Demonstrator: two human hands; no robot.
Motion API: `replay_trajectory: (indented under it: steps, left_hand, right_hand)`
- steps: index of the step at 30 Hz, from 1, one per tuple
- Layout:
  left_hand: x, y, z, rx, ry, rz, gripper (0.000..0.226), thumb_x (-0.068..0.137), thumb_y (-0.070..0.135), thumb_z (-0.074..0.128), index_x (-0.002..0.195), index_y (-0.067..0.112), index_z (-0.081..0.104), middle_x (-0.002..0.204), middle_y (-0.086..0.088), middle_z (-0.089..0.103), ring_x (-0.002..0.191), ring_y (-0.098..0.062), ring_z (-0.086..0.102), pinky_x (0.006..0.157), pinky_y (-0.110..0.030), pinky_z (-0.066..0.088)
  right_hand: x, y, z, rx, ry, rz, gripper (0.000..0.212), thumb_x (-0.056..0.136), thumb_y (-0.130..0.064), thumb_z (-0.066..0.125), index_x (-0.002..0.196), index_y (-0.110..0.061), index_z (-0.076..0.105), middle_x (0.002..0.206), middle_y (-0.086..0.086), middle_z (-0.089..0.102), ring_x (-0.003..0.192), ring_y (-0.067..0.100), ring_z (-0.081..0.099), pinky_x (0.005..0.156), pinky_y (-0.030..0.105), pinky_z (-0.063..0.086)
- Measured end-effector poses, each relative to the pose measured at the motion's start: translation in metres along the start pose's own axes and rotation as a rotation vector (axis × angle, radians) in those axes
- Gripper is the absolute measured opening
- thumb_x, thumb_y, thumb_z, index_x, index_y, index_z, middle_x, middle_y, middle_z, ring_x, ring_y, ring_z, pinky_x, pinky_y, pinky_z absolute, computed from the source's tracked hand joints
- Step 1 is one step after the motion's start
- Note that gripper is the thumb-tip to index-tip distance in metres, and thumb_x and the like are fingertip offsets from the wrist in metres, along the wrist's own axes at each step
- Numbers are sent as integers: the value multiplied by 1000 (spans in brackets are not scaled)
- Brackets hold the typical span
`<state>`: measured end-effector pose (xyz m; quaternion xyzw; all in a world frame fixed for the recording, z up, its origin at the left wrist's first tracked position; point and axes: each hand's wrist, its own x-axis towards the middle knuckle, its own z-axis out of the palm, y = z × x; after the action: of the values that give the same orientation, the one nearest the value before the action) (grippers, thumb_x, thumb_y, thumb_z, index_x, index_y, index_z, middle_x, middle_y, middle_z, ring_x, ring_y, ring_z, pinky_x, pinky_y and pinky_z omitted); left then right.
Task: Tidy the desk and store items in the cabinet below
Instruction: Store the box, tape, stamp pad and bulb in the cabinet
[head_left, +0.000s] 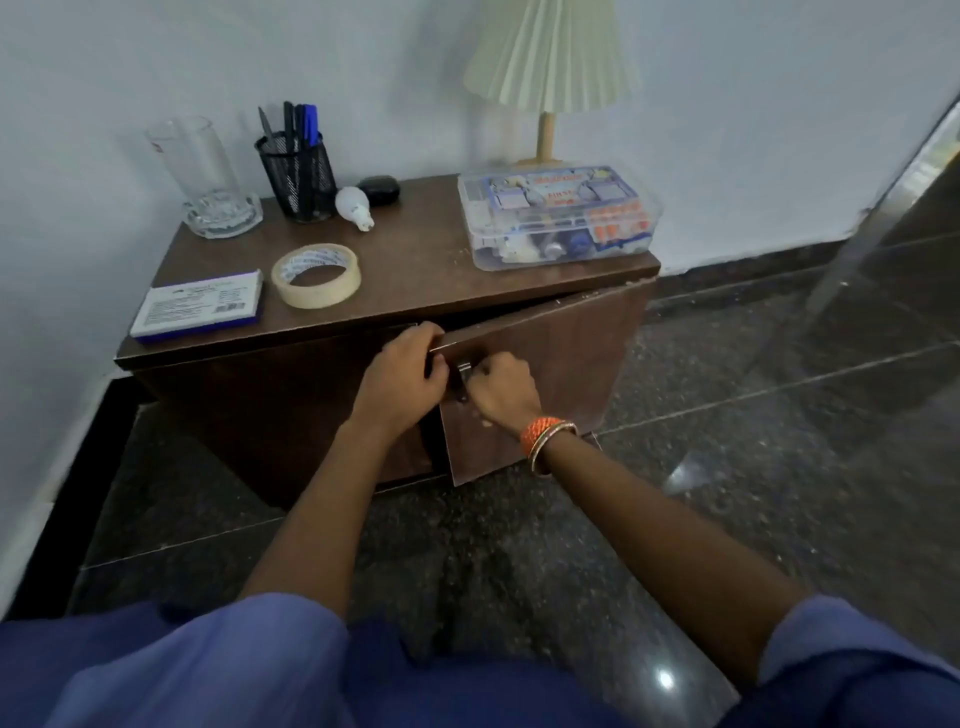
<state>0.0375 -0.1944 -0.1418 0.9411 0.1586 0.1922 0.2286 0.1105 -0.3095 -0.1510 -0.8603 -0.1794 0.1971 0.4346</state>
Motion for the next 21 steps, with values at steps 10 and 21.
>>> replay_trajectory:
  steps: [10, 21]
  left_hand:
    - [6, 23, -19, -654, -323, -496, 25, 82, 3, 43, 78, 4, 67, 97, -19, 65, 74, -24, 61, 61, -31, 51]
    - [1, 40, -3, -609, -494, -570, 21, 90, 16, 48, 78, 13, 65, 77, -7, 62, 62, -18, 60, 58, -30, 53]
  right_hand:
    - [14, -15, -48, 537, 267, 380, 117, 73, -32, 72, 147, -2, -13, 151, 26, 25, 130, 41, 40, 103, 46, 44]
    - [35, 37, -55, 631, 125, 322, 141, 45, -38, 71, 138, -34, -35, 151, 16, 29, 128, 42, 43, 90, 66, 45]
